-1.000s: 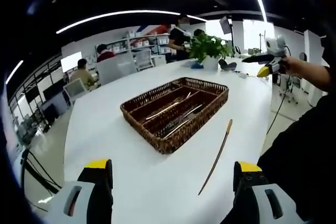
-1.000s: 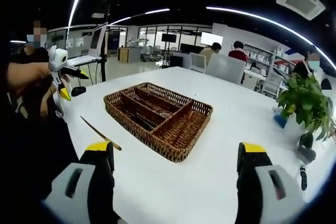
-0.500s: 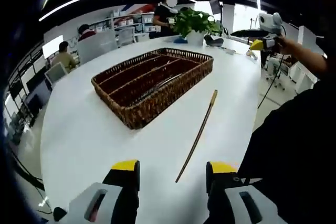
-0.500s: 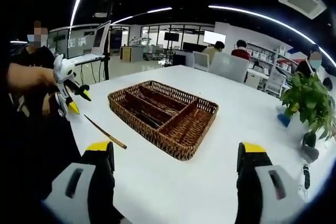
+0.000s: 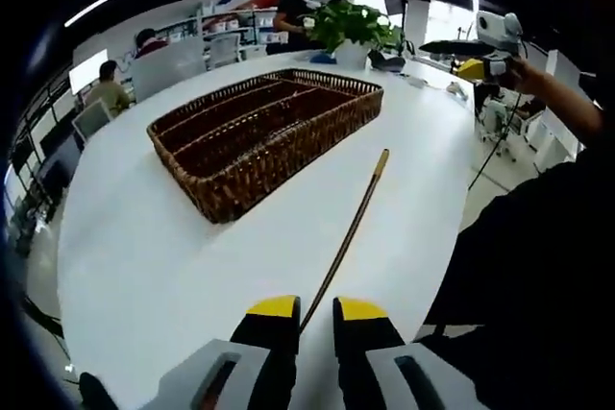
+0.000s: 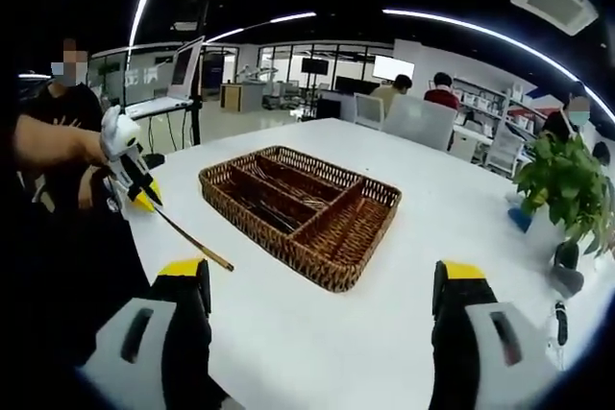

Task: Arrange the knives, forks, and spoons in their matching storage slots by inserting each utensil handle-first until every utensil is classified and aligned in the correct compartment

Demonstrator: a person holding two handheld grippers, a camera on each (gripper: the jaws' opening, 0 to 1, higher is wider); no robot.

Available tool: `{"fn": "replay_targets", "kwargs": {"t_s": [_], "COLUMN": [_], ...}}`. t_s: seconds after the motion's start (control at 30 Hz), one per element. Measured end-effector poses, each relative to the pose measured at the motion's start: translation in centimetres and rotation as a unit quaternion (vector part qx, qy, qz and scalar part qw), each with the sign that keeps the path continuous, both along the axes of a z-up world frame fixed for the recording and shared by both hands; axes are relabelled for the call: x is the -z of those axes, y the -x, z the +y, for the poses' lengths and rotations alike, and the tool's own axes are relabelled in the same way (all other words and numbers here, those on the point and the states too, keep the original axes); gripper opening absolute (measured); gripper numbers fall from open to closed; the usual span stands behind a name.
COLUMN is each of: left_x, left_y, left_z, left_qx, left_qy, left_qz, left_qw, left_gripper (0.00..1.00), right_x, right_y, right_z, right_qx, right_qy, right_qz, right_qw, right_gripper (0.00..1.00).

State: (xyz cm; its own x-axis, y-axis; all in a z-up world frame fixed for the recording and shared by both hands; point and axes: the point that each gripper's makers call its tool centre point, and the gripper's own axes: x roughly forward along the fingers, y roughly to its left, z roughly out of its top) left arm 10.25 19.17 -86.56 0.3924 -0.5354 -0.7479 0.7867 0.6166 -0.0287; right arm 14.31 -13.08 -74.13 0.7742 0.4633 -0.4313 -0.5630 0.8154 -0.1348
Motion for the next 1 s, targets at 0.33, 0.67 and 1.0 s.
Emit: {"fn": "replay_targets", "kwargs": {"t_s": [0.33,0.67,1.0], "left_x": [1.0,1.0,1.1], "left_y": [0.4,1.1,2.8], "left_z": [0.0,-1.8,-3.4], "left_qx": [-0.004,0.002,0.003], "left_qy": [-0.011,-0.002,0.019], "left_qz": [0.016,0.045,0.088], "left_qw": [0.9998,0.9990,0.9960], "left_gripper": [0.09,0.04,0.02], "right_x": [-0.2,0.5,0.7], "right_y": [-0.1,0.2,0.7], "right_z": [-0.5,-0.2,-0.5], "right_qx": [0.003,-0.001,0.004], "right_qy": [0.001,-0.002,-0.013], "right_qz": [-0.002,0.010,0.018], "right_qw": [1.0000,0.9999,0.9997], "right_gripper": [0.97,0.94,0.87]}}
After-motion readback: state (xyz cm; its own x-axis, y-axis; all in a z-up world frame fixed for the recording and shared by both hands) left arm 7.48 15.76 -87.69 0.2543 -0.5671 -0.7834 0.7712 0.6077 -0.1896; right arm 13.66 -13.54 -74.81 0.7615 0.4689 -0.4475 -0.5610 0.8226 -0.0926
